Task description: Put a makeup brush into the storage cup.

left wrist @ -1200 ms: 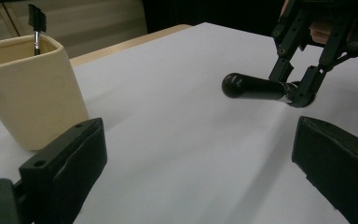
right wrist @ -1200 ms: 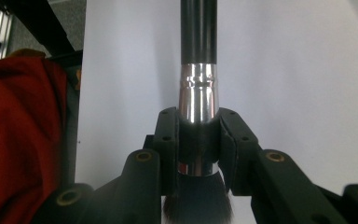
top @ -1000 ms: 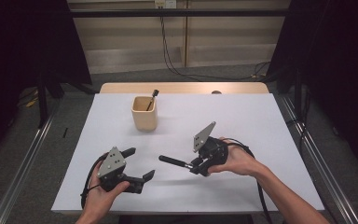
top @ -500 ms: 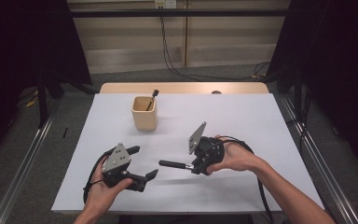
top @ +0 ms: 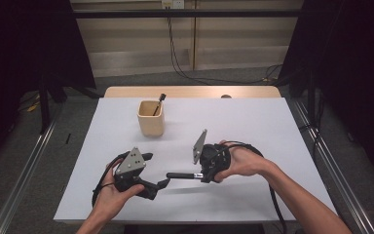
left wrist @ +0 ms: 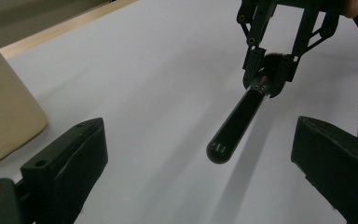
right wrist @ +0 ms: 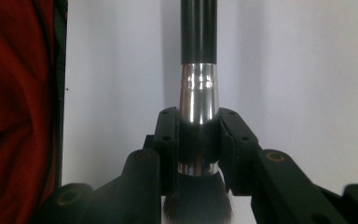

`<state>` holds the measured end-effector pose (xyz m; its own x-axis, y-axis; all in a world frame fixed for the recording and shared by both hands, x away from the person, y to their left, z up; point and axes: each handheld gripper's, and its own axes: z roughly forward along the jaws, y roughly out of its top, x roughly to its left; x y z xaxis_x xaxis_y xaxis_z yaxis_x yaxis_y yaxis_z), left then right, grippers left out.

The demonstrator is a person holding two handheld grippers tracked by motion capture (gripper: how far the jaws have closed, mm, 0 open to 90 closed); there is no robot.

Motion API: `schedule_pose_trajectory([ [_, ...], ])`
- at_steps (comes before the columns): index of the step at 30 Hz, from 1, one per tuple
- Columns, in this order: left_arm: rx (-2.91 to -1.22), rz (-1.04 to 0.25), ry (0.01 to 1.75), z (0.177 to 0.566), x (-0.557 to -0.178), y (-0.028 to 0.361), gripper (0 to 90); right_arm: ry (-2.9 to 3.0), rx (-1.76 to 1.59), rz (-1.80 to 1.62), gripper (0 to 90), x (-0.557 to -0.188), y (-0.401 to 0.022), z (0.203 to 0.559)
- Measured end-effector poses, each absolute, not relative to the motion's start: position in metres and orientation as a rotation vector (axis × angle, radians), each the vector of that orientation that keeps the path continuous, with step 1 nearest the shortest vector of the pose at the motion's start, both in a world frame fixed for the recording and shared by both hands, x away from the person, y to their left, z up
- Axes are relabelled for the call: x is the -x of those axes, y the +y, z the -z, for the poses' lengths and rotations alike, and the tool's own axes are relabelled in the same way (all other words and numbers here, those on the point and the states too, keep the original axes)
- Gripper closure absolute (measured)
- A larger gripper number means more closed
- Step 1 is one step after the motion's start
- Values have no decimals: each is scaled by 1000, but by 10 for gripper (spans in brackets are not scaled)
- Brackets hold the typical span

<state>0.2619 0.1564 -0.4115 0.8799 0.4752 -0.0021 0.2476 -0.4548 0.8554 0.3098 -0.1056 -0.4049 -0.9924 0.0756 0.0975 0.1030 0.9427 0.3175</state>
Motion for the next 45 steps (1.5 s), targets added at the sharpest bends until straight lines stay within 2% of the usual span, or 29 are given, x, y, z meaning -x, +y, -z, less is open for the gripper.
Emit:
schedule_pose_trajectory([
  [9, -2123, -241, 502, 406, -269, 150, 40, -3027, 112, 433, 712, -311, -104, 404],
  [22, -2250, -76, 473, 404, -283, 139, 49, -3034, 77, 381, 712, -315, -100, 404],
  [27, -2296, -69, 438, 402, -287, 135, 48, -3039, 67, 364, 712, -315, -98, 403],
  [36, -2404, 17, 402, 407, -295, 124, 49, -3044, 39, 338, 711, -315, -94, 403],
  [45, -2469, 34, 374, 411, -299, 116, 56, -3049, 18, 317, 712, -315, -91, 404],
])
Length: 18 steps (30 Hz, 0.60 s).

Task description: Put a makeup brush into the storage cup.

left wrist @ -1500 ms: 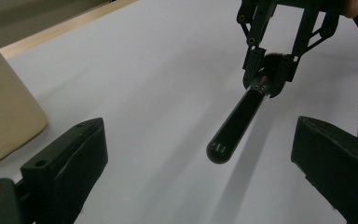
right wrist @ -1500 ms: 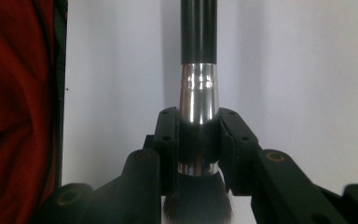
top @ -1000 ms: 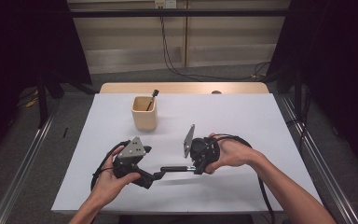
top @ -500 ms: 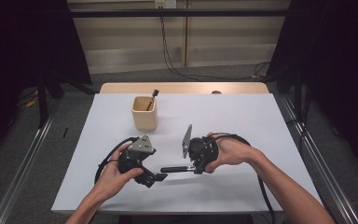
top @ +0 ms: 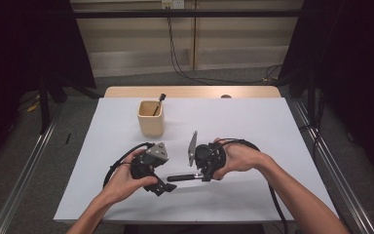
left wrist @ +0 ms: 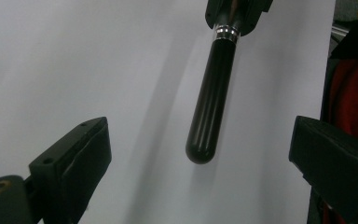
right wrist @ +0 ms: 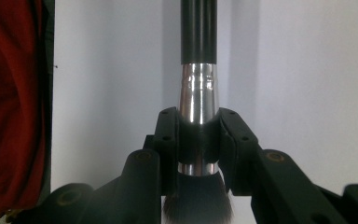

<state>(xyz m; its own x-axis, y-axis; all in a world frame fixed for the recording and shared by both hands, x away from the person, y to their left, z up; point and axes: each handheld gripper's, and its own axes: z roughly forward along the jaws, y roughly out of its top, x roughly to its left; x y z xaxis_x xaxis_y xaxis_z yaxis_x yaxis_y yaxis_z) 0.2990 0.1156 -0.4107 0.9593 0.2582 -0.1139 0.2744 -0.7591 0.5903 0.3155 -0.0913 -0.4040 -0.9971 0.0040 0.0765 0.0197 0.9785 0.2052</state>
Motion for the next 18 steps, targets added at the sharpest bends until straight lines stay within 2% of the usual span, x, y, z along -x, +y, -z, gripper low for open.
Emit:
schedule_pose_trajectory([
  [8, -2520, 20, 351, 414, -300, 111, 57, -3056, 18, 306, 712, -315, -89, 406],
  [15, -2555, 34, 292, 416, -301, 105, 184, -3061, -5, 325, 712, -316, -86, 406],
  [16, -2558, 29, 278, 416, -302, 104, 231, -3061, -4, 322, 712, -316, -86, 405],
  [18, -2573, 25, 270, 416, -302, 102, 246, -3064, -2, 326, 712, -316, -86, 405],
])
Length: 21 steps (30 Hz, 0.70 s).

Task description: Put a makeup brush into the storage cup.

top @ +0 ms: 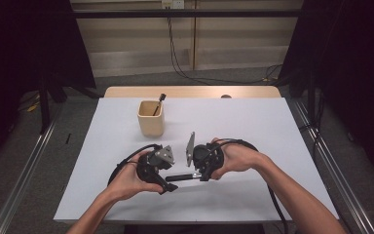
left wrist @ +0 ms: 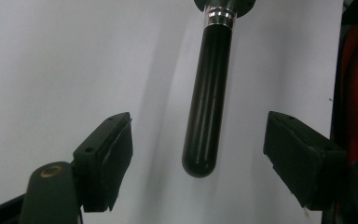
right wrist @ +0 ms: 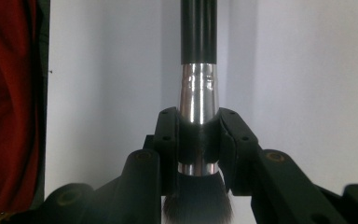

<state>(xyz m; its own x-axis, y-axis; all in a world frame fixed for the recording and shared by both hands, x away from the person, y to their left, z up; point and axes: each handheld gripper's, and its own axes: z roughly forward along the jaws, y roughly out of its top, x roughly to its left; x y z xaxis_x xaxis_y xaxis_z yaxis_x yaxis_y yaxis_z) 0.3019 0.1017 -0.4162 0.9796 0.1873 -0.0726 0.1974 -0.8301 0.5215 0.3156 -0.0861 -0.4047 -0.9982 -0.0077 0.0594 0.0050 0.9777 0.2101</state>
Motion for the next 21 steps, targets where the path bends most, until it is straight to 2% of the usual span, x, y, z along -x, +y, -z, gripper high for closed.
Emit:
schedule_pose_trajectory([
  [2, -2573, 31, 268, 415, -303, 100, 326, -3069, -12, 325, 712, -314, -86, 404],
  [5, -2578, 52, 263, 416, -303, 96, 367, -3070, -6, 337, 712, -314, -86, 403],
  [9, -2578, 59, 235, 416, -304, 92, 478, -3075, -11, 339, 712, -314, -86, 402],
  [13, -2580, 78, 237, 416, -305, 90, 546, -3075, -19, 333, 712, -313, -85, 403],
  [17, -2578, 92, 243, 417, -306, 91, 688, -3080, -7, 349, 712, -313, -86, 402],
  [21, -2575, 92, 242, 418, -306, 90, 713, -3078, -9, 358, 712, -314, -87, 402],
])
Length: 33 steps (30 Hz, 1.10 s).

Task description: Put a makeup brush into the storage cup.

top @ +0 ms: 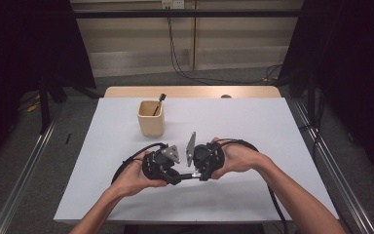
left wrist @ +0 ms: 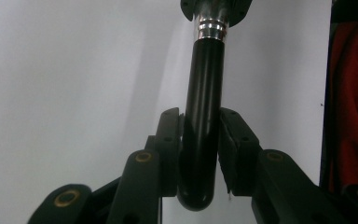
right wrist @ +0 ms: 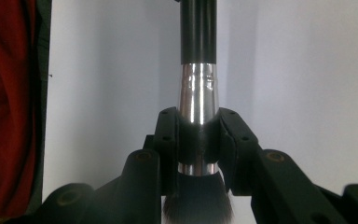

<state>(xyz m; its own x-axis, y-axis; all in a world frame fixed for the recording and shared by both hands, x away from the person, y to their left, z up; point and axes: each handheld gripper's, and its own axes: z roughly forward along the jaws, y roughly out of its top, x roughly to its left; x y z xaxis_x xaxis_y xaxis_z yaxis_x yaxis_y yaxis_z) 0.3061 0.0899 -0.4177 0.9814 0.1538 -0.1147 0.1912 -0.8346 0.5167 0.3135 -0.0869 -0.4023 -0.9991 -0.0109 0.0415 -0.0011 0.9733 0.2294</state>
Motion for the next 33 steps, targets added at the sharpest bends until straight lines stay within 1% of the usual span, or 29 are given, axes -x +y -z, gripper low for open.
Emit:
schedule_pose_trajectory([
  [7, -2581, 123, 234, 420, -306, 89, 731, -3085, -23, 350, 710, -313, -87, 403],
  [19, -2567, 131, 232, 419, -308, 90, 747, -3100, -33, 391, 687, -315, -90, 403],
  [22, -2555, 105, 241, 420, -308, 92, 748, -3100, -19, 429, 609, -316, -91, 403],
  [24, -2553, 111, 239, 422, -308, 93, 747, -3093, -6, 462, 579, -316, -92, 403],
  [25, -2549, 111, 251, 423, -308, 93, 747, -3088, -2, 481, 539, -316, -93, 403],
  [27, -2553, 113, 242, 423, -307, 94, 748, -3087, 27, 491, 500, -316, -95, 402],
  [29, -2543, 118, 244, 423, -307, 96, 748, -3088, 49, 522, 418, -317, -98, 403],
  [33, -2540, 118, 261, 422, -307, 99, 747, -3074, 107, 590, 300, -320, -105, 403],
])
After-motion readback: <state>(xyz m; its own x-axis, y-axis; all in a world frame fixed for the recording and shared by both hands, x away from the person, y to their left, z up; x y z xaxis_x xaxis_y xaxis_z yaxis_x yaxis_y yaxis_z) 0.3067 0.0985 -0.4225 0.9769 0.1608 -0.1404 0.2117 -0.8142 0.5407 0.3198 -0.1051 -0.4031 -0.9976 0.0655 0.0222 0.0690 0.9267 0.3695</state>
